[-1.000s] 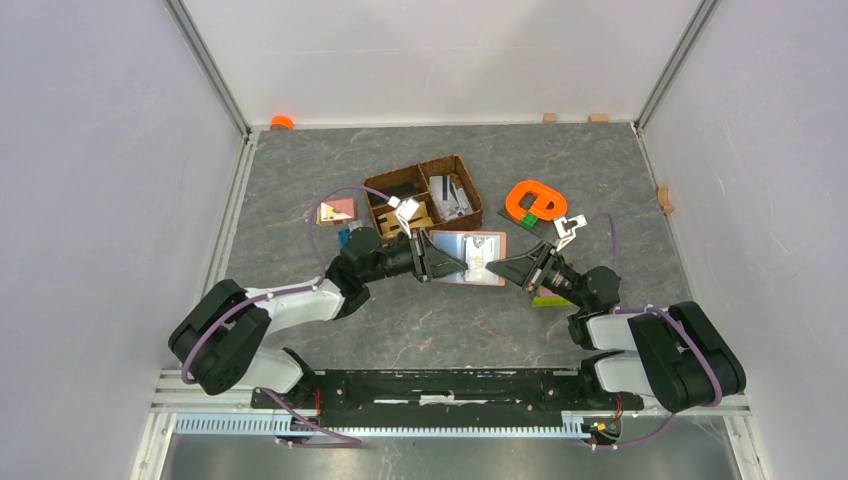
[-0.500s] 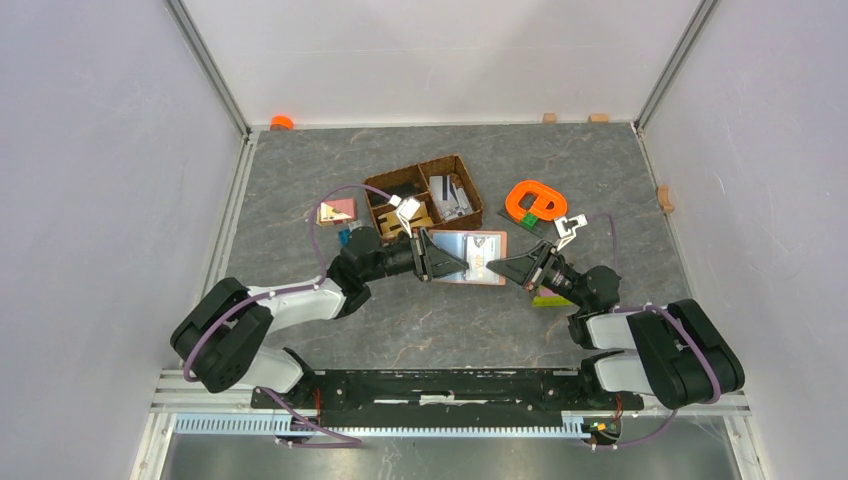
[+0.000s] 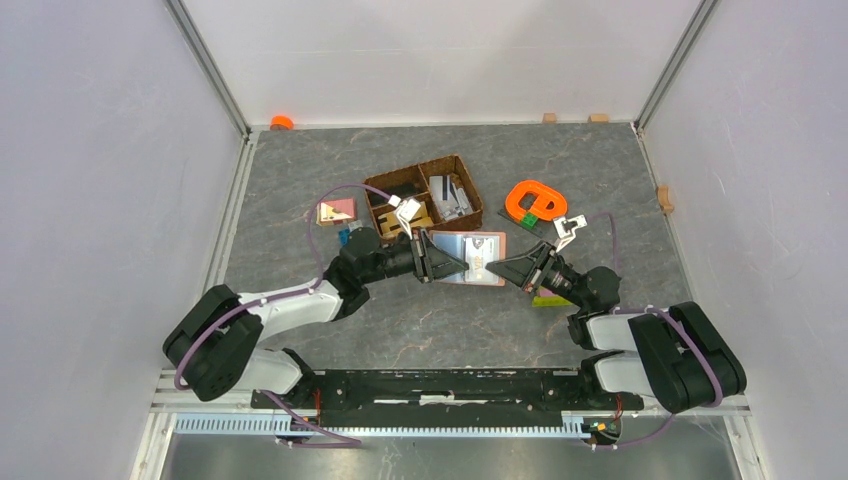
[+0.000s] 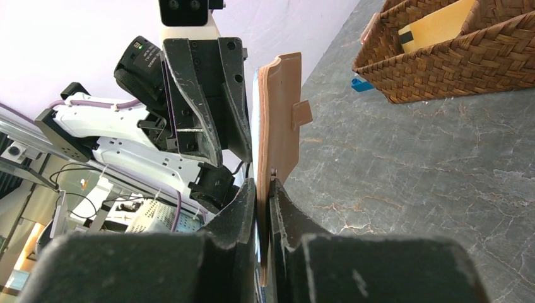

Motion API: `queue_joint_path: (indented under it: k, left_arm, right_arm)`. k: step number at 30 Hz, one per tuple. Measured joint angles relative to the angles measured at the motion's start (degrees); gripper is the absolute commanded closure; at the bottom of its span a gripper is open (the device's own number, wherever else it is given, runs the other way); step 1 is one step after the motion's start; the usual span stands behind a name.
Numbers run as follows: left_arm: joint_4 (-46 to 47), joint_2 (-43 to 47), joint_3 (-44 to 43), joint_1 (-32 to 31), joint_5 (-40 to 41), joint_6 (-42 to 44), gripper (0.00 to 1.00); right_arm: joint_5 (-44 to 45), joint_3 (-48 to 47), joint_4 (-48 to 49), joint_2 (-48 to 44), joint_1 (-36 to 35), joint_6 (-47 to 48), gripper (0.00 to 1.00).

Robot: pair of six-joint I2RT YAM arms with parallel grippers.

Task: Take the credit cards out of the card holder
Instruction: Remove the credit card from the card holder.

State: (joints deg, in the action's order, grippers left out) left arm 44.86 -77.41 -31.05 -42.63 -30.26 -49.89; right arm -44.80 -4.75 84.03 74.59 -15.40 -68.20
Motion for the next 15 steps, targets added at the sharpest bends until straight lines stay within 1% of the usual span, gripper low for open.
queue_joint_path:
  k: [5, 15]
  left_arm:
    - [0.22, -0.33, -0.09, 0.00, -0.33, -0.02, 0.69]
    - [0.70, -2.19, -0.61, 0.02, -0.37, -0.07, 0.70]
  right_arm:
    - [0.00, 0.00, 0.00, -0.02, -0.11, 0.17, 0.85]
    - [-0.02, 0.00, 0.00, 0.13, -0.24, -0.83, 0.85]
